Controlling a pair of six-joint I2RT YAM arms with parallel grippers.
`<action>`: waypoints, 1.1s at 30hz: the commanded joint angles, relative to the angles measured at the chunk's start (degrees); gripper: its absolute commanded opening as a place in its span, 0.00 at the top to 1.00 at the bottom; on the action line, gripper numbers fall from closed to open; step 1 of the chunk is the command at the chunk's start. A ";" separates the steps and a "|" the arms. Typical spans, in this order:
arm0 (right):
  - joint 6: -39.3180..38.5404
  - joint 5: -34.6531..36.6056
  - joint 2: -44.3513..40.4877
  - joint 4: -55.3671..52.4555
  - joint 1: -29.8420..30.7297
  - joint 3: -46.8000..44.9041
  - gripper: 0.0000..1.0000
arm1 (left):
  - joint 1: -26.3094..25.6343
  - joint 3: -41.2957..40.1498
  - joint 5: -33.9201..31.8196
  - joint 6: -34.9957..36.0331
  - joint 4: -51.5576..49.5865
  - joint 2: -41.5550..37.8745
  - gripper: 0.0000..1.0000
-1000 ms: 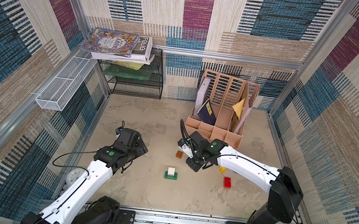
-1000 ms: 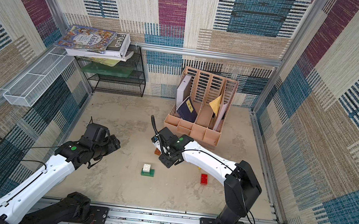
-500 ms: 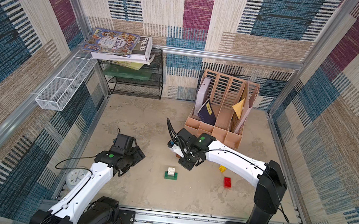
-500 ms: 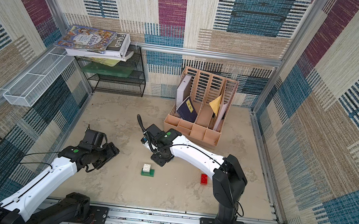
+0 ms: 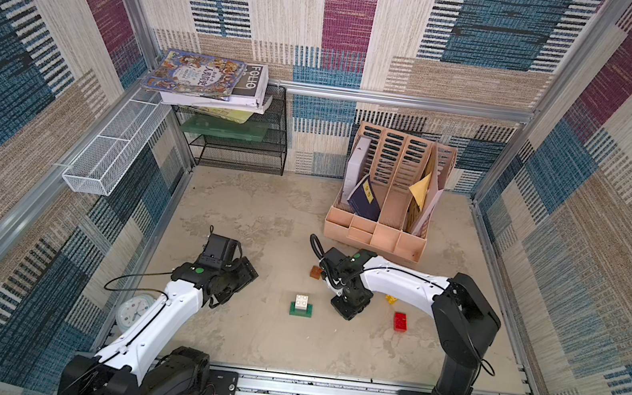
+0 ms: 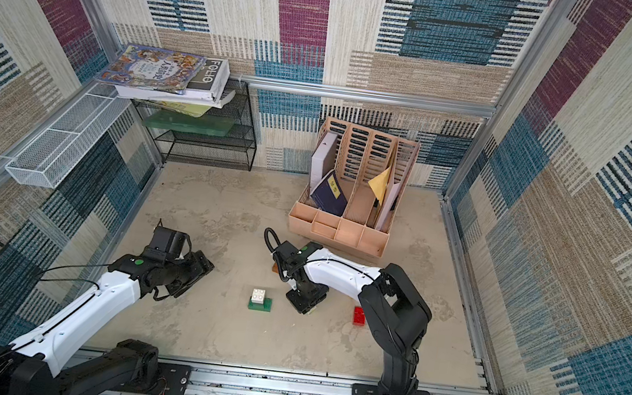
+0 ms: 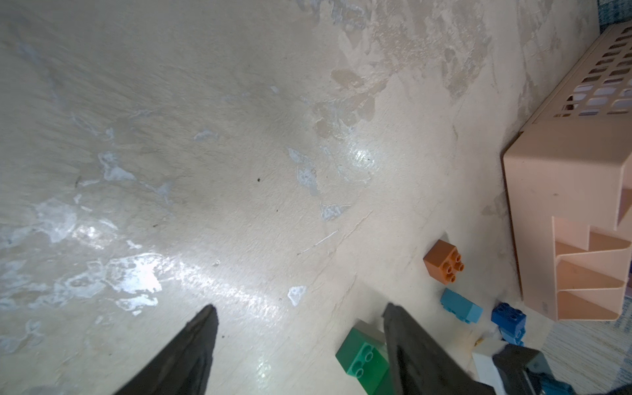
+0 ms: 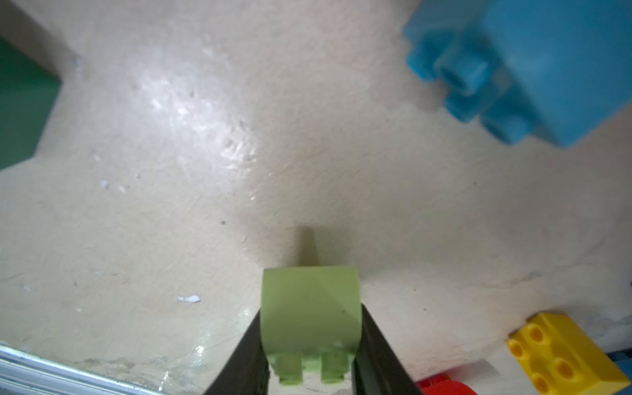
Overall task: Assemble the number 1 with lego
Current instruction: Place the lego brick at the center of the board, then pick up the lego brick from the center of the board.
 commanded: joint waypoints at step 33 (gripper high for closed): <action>-0.95 -0.10 -16.38 27.93 -0.99 -22.46 0.51 | 0.17 1.15 0.87 1.59 2.13 1.87 0.21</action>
